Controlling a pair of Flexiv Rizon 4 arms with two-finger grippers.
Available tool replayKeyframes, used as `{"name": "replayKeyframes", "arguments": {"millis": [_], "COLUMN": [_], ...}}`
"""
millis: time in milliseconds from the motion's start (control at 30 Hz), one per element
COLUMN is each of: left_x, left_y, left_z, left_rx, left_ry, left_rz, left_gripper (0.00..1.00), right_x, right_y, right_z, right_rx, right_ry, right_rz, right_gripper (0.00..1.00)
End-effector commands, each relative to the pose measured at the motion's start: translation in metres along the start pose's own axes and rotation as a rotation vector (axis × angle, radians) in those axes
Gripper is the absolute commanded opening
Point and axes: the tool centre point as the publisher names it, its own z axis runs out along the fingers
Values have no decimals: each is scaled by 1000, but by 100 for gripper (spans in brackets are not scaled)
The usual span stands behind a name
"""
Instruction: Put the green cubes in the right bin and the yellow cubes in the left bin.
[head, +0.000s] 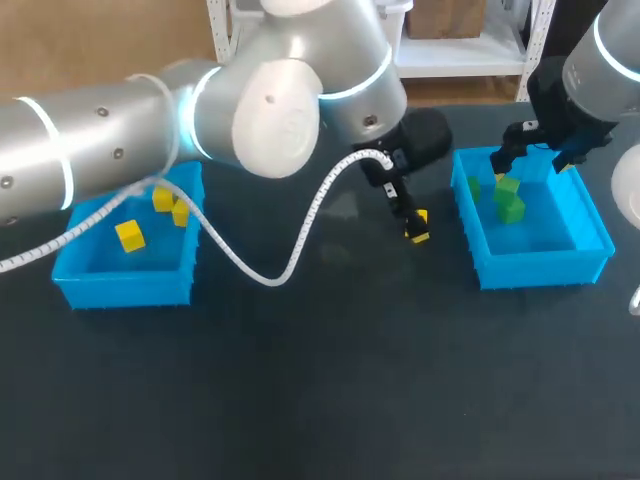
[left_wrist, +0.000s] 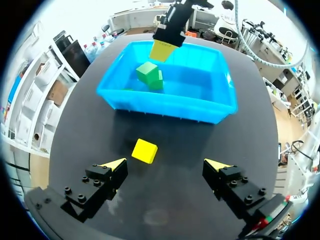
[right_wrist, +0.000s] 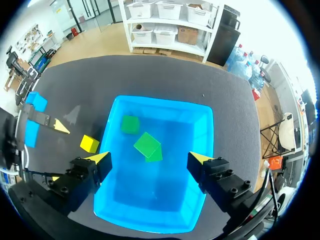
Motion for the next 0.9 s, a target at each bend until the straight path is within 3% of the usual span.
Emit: {"name": "replayKeyframes", "arguments": {"millis": [33,900], "left_x": [-6,-2], "left_y": [7,31], "left_z": [7,42], "left_rx": [11,15], "left_ry": [11,53], "left_rz": [6,14], "left_gripper": [100,100], "right_x": [2,2], "right_y": [0,0], "right_z": [-1,-1], "right_rx": [3,3], "right_ry": [-5,-5], "right_rz": [1,1], "right_gripper": [100,100]}}
